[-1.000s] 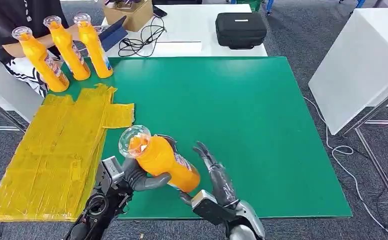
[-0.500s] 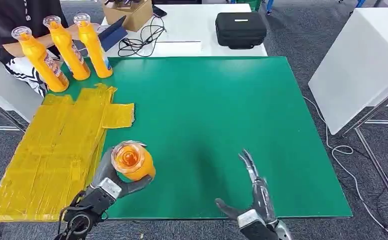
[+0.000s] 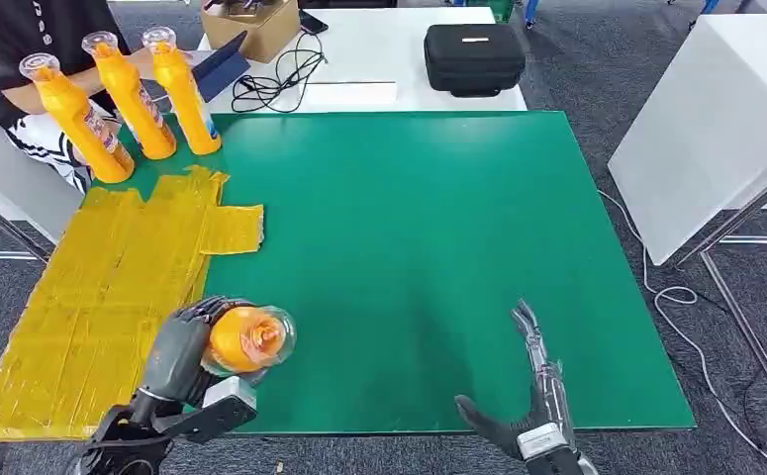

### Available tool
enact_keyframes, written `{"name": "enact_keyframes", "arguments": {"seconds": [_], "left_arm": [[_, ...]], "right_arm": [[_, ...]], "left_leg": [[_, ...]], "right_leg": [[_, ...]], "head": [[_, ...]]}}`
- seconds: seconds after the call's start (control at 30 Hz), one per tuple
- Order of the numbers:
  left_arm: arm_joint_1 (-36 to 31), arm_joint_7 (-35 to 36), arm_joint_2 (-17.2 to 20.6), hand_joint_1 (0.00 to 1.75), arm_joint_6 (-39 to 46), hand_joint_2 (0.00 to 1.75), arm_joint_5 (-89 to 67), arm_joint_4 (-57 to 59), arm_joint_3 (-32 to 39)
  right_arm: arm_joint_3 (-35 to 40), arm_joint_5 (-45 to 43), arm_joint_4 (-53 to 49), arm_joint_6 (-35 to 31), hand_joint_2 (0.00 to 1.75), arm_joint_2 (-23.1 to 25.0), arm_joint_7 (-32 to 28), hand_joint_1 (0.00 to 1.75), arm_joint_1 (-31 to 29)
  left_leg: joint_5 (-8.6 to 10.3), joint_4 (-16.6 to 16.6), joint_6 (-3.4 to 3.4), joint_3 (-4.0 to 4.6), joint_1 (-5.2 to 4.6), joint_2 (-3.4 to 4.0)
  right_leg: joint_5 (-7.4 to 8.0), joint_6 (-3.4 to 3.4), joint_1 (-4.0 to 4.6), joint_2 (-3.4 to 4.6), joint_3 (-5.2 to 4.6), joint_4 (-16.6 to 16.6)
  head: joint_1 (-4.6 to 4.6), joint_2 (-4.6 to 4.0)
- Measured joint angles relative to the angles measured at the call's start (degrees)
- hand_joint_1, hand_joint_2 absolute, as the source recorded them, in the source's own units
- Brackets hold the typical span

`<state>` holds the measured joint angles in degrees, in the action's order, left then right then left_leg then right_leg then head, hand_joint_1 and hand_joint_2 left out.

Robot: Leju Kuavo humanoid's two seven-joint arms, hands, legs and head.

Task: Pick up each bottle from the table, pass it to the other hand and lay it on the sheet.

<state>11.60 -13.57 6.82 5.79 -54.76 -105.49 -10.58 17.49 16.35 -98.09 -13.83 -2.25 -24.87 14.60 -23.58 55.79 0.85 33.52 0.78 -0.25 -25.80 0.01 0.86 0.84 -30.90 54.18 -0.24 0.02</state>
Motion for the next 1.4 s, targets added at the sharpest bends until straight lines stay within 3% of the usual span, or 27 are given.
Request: {"name": "enact_keyframes", "arguments": {"seconds": [0.2, 0.33, 0.5, 0.9, 1.4], "left_arm": [[4.6, 8.97, 6.14, 1.75, -4.37, 1.75, -15.44, -3.54, 1.51], [2.89, 12.08, 8.32, 1.75, -8.6, 1.75, -23.54, -2.41, 1.25], [-5.47, 11.72, 9.51, 1.75, -12.74, 1.75, -29.43, 5.41, -0.24], [-25.4, 8.41, 9.68, 1.75, -12.33, 1.75, -29.78, 27.49, -4.66], [-45.74, 3.91, 9.55, 1.75, -16.41, 1.75, -17.18, 49.43, -7.41]], "right_arm": [[0.68, -2.62, 3.12, 0.0, 1.75, 0.0, -0.87, 0.0, -1.11], [1.29, -2.45, 4.33, -0.02, 1.75, 0.15, -1.38, 0.0, -1.67], [1.36, -1.05, 4.35, 0.46, 1.75, 0.68, 0.13, 0.0, -2.05], [1.68, -0.5, 6.03, 0.46, 1.75, 1.7, 0.83, 0.0, -3.68], [3.36, -1.0, 9.53, 0.4, 1.75, 1.22, 1.29, 0.0, -4.95]], "left_leg": [[-0.04, -0.03, -0.04, -0.02, 0.04, -0.04], [-0.01, -0.03, -0.04, -0.07, 0.04, -0.12], [0.05, -0.02, -0.01, -0.1, 0.02, -0.22], [0.1, 0.01, 0.0, -0.09, 0.01, -0.16], [0.15, 0.02, -0.01, -0.06, 0.02, -0.21]], "right_leg": [[-0.06, -0.06, 0.03, -0.03, 0.01, 0.0], [-0.05, -0.06, 0.03, -0.09, 0.02, 0.0], [-0.01, -0.04, 0.01, -0.12, 0.09, 0.01], [0.01, -0.03, 0.01, -0.1, 0.08, 0.03], [0.02, -0.03, 0.01, -0.12, 0.06, 0.05]], "head": [[0.0, 0.0], [0.02, 0.0], [0.02, 0.0], [0.02, 0.0], [0.04, 0.0]]}}
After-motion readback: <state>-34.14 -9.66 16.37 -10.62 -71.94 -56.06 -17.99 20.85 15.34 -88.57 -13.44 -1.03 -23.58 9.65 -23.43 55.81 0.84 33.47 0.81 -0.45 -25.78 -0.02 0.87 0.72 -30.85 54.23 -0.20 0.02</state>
